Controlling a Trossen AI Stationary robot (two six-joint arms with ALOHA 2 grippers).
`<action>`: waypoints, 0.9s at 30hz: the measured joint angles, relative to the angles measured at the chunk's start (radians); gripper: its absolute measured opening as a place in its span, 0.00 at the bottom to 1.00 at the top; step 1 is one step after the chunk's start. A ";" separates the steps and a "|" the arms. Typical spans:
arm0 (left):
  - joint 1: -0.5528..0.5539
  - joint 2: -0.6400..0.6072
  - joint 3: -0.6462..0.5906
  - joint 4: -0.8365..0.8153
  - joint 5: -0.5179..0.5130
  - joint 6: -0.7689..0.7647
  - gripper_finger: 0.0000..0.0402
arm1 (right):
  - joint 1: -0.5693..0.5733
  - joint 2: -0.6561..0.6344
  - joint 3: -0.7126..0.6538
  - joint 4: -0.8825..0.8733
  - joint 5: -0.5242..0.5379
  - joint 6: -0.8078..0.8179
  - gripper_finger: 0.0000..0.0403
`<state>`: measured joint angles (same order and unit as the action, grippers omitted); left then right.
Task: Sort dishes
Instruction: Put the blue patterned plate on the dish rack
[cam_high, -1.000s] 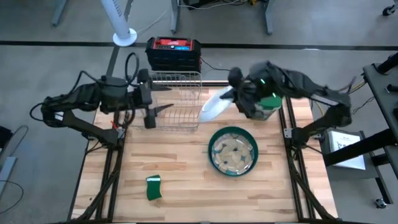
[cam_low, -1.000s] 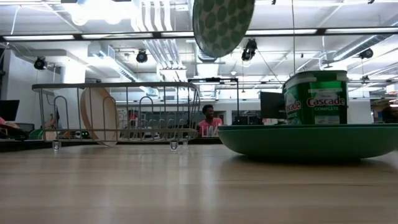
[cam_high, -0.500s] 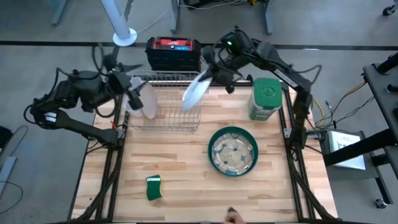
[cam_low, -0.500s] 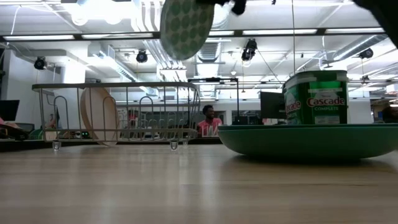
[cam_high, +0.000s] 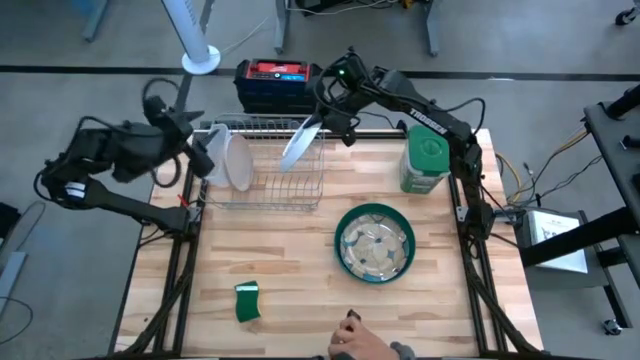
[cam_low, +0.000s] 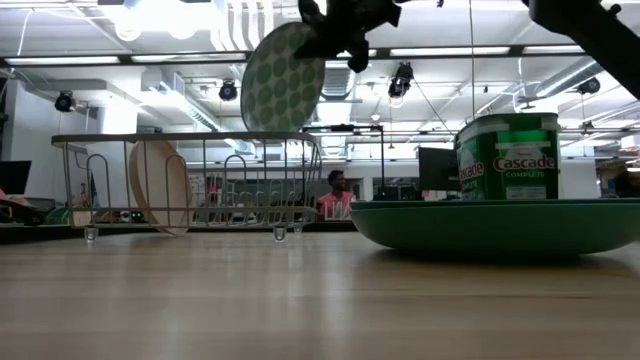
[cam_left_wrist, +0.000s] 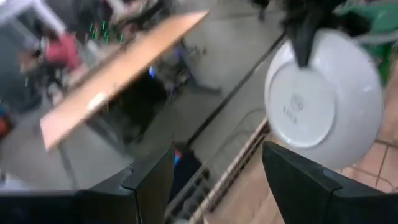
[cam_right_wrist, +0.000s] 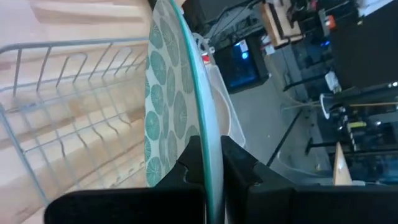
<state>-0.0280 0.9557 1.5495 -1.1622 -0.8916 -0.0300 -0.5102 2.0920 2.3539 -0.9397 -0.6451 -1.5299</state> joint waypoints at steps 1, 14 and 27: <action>0.000 0.005 -0.020 -0.009 -0.029 -0.038 0.58 | 0.000 -0.002 0.000 -0.003 -0.001 -0.001 0.01; 0.185 0.034 -0.248 -0.155 -0.294 -0.359 0.30 | 0.004 -0.082 0.001 -0.180 0.054 -0.038 0.01; 0.648 0.136 -0.319 -0.151 0.092 -0.337 0.00 | 0.006 -0.113 0.001 -0.293 0.044 -0.030 0.01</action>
<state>0.6197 1.0917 1.2308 -1.3136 -0.7999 -0.3674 -0.5037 1.9793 2.3547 -1.2325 -0.6010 -1.5599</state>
